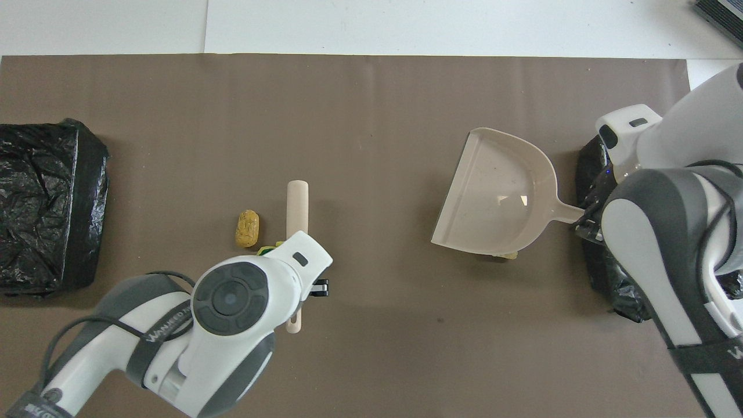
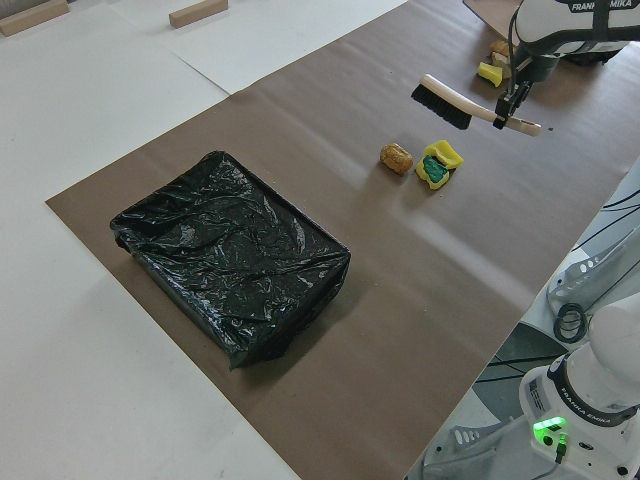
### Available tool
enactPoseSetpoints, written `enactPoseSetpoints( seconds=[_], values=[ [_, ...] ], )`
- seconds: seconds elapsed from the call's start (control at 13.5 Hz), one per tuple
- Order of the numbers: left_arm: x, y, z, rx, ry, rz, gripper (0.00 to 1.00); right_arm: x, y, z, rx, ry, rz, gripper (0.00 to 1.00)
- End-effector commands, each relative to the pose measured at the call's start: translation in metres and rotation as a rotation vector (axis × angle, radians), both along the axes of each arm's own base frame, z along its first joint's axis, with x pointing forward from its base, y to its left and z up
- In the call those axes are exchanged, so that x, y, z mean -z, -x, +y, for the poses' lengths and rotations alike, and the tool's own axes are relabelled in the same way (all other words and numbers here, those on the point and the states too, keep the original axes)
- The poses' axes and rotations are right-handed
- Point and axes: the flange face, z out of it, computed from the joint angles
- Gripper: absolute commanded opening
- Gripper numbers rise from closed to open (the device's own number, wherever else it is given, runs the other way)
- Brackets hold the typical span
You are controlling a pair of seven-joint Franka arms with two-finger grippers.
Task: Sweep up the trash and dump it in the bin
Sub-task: 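Move the dustpan to center while the left gripper grasps the brush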
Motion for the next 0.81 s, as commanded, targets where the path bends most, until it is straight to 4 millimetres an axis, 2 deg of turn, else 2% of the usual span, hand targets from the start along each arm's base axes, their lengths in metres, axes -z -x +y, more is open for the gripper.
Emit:
enactPoseSetpoints(
  seconds=[0.0,0.07,0.22,0.37,0.52,0.59,0.74],
  values=[
    [-0.003,-0.03,0.06,0.053,-0.021,0.013,0.0,0.002,0.016,0.022,-0.032,0.023,-0.013,0.0],
    [-0.001,-0.038,0.08,0.081,-0.022,0.018,0.0,0.014,0.022,0.035,-0.031,0.02,0.009,0.0],
    [0.009,-0.046,0.138,0.121,-0.028,0.059,0.0,0.032,0.035,0.085,-0.032,0.033,-0.013,0.0],
    [0.017,-0.044,0.174,0.132,-0.026,0.078,0.0,0.041,0.046,0.124,-0.016,0.035,-0.042,0.0],
    [0.029,-0.03,0.179,0.123,-0.03,0.101,0.0,0.067,0.061,0.14,-0.018,0.055,-0.012,0.0],
    [0.036,-0.024,0.179,0.124,-0.033,0.115,0.0,0.078,0.072,0.156,-0.039,0.05,-0.029,0.0],
    [0.053,-0.007,0.175,0.128,-0.041,0.152,0.0,0.091,0.08,0.167,-0.024,0.048,-0.049,0.0]
  ],
)
